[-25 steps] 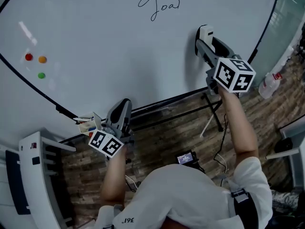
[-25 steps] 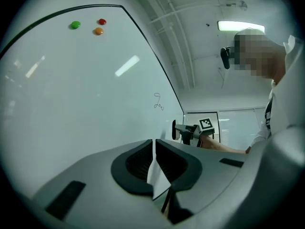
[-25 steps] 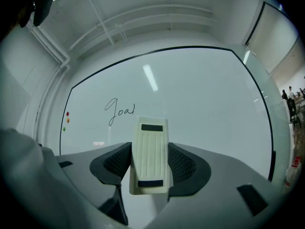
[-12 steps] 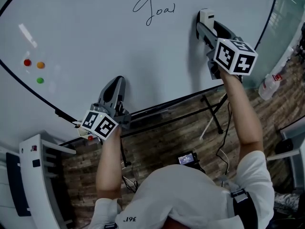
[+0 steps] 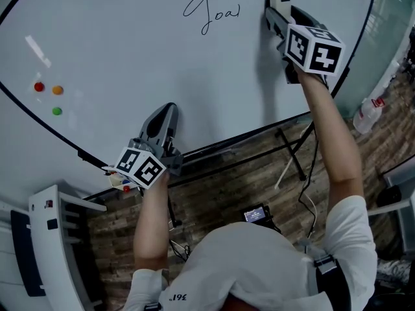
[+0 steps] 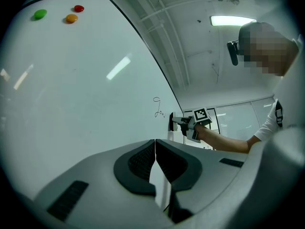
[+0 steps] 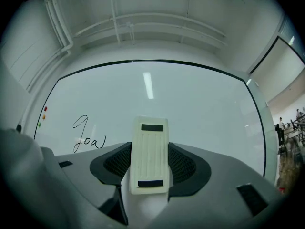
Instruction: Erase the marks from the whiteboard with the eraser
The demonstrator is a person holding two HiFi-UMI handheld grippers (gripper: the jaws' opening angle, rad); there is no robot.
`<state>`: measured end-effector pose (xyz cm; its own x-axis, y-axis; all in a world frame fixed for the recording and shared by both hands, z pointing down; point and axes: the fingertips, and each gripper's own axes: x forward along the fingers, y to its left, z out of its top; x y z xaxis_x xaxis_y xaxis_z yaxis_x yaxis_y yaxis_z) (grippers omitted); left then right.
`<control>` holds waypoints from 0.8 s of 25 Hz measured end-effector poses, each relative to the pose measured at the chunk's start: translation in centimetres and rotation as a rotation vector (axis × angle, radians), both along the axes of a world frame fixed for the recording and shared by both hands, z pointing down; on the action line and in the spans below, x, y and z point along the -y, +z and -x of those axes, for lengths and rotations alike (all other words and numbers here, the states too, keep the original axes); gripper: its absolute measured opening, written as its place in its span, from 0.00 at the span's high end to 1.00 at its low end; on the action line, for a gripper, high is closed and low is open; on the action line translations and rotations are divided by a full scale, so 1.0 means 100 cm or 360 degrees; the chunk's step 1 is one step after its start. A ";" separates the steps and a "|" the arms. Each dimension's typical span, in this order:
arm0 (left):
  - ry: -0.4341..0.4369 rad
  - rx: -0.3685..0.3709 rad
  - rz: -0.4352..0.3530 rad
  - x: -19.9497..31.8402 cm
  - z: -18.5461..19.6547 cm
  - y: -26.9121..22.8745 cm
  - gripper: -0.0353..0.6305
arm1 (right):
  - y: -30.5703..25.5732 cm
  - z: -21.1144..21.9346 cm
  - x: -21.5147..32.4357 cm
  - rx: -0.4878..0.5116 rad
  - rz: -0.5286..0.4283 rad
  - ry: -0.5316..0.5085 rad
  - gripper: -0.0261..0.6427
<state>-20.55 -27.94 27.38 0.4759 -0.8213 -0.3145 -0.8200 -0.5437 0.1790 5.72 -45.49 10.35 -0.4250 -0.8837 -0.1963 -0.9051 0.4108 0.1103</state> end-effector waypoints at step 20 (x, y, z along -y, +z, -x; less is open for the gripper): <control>0.0044 -0.0005 0.0043 -0.014 0.012 0.013 0.94 | 0.006 0.013 0.003 -0.0009 0.0025 0.0249 0.58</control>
<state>-21.75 -26.55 28.73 0.4978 -0.8160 -0.2940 -0.8040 -0.5612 0.1963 4.41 -45.77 10.93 -0.2829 -0.9421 -0.1798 -0.9575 0.2665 0.1100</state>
